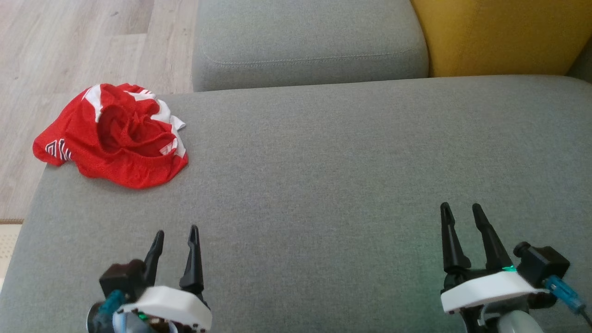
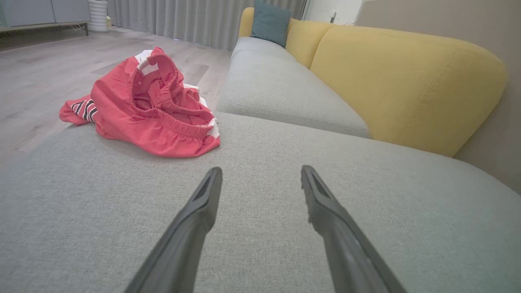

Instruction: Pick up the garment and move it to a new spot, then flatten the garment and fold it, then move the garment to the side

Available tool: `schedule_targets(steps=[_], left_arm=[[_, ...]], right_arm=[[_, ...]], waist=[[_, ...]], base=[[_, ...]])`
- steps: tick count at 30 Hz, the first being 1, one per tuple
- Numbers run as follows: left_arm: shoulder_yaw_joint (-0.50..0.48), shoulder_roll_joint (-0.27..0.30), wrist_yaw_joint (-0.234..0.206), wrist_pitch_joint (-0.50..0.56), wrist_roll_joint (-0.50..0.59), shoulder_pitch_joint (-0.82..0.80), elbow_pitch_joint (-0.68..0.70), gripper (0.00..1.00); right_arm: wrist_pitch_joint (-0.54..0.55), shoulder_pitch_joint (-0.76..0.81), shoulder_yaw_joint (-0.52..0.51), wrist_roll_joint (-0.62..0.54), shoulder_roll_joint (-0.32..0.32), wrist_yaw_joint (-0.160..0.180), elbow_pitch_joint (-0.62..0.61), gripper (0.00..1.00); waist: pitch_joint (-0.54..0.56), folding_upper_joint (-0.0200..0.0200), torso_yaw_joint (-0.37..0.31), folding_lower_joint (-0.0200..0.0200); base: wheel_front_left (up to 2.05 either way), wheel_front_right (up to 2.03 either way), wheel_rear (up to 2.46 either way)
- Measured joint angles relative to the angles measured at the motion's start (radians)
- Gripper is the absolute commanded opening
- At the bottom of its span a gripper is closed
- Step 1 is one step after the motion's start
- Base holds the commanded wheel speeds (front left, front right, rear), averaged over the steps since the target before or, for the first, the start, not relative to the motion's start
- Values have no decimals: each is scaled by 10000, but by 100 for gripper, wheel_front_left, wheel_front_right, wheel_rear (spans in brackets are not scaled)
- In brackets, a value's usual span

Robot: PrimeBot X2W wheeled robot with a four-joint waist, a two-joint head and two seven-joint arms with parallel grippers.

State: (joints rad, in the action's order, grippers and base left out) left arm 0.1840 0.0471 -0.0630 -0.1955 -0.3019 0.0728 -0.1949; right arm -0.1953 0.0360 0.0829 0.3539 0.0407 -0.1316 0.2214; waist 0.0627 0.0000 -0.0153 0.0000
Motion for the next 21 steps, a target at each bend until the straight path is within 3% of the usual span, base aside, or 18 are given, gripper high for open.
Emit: schedule_targets(steps=[21], left_arm=[[309, 21, -263, -529, 2050, 131, -96, 100]], right_arm=[[-529, 4, 165, -2359, 6, 0, -29, 100]], waist=[[100, 0, -56, 0]], base=[[0, 0, 0]])
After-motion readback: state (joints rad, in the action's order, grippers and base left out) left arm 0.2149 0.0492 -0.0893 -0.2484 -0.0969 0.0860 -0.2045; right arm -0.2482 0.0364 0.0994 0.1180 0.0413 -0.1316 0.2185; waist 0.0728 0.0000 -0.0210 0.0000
